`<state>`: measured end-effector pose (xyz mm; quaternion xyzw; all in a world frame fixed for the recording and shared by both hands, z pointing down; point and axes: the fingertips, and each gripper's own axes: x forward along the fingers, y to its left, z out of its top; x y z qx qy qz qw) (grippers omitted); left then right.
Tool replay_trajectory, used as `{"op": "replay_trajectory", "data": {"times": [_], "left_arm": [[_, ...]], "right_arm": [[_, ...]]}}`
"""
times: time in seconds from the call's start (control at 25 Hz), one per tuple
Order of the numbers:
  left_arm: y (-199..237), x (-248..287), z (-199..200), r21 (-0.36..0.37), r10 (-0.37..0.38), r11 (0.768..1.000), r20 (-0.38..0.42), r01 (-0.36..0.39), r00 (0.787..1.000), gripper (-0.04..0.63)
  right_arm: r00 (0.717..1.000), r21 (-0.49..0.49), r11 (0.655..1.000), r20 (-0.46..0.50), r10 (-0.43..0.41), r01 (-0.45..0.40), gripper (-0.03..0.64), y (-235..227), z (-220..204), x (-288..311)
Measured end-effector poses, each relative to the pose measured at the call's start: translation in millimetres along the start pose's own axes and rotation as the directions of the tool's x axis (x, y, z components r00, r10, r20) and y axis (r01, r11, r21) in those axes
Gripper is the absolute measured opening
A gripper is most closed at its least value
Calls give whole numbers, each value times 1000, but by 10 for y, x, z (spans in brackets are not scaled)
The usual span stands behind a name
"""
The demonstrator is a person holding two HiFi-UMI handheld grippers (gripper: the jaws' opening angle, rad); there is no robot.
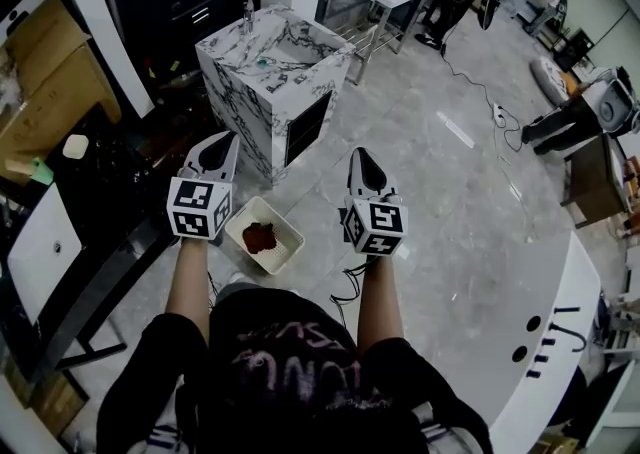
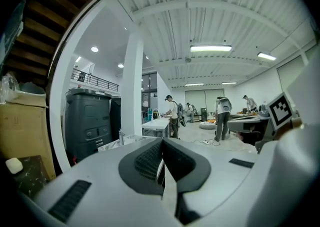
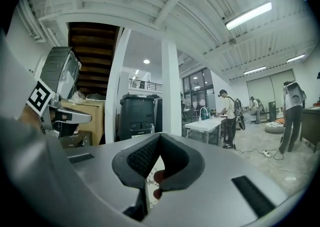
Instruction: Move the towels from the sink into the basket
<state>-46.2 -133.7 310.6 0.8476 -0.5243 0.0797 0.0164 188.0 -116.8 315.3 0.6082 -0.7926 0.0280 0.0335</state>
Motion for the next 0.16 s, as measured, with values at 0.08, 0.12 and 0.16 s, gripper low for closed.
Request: {"op": "replay_trajectory", "data": {"times": [0.08, 0.12, 0.16], "left_arm": [[-6, 7, 57, -8, -12, 1000, 13, 12, 1000, 15], [-14, 13, 89, -6, -17, 1000, 18, 17, 1000, 15], [-24, 20, 121, -1, -22, 1000, 22, 22, 1000, 15]], "right_arm": [[1000, -10, 1000, 4, -2, 2, 14, 6, 51, -2], [1000, -13, 1000, 5, -2, 3, 14, 15, 88, -5], [1000, -16, 1000, 7, -3, 3, 14, 24, 125, -8]]}}
